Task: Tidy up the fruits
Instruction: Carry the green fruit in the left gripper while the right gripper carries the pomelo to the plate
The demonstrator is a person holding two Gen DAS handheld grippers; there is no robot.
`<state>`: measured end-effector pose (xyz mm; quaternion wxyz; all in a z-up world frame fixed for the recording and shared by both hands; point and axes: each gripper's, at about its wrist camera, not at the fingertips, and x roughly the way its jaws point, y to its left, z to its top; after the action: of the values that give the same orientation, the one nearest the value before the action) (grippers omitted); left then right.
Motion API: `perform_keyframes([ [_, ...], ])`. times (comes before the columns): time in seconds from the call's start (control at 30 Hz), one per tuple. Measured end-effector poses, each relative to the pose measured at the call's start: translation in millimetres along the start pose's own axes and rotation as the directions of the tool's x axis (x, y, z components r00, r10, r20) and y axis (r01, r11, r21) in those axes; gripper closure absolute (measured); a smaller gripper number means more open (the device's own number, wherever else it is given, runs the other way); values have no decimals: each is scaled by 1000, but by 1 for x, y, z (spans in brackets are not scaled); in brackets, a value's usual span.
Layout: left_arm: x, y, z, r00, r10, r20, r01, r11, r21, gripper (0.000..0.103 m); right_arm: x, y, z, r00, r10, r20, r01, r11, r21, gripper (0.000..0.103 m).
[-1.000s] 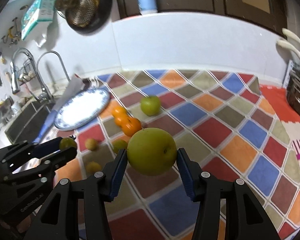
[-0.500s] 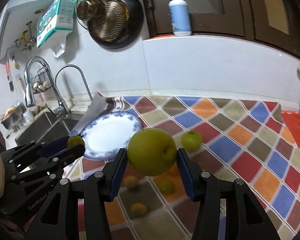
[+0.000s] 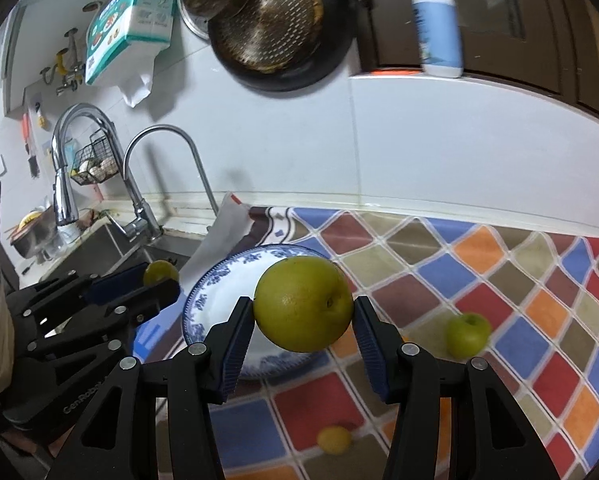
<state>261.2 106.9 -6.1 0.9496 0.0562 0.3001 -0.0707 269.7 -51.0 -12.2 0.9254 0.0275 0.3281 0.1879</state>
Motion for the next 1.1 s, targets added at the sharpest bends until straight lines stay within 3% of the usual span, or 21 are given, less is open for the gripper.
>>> perform_keyframes([
  [0.37, 65, 37, 7, 995, -38, -97, 35, 999, -35, 74, 77, 11, 24, 992, 17, -124, -23, 999, -41, 51],
  [0.7, 139, 59, 5, 975, -50, -215, 41, 998, -46, 74, 152, 1, 29, 966, 13, -257, -27, 998, -48, 51],
  [1.1, 184, 62, -4, 952, -58, -299, 49, 998, -35, 74, 195, -7, 26, 943, 19, -332, -33, 999, -39, 51],
])
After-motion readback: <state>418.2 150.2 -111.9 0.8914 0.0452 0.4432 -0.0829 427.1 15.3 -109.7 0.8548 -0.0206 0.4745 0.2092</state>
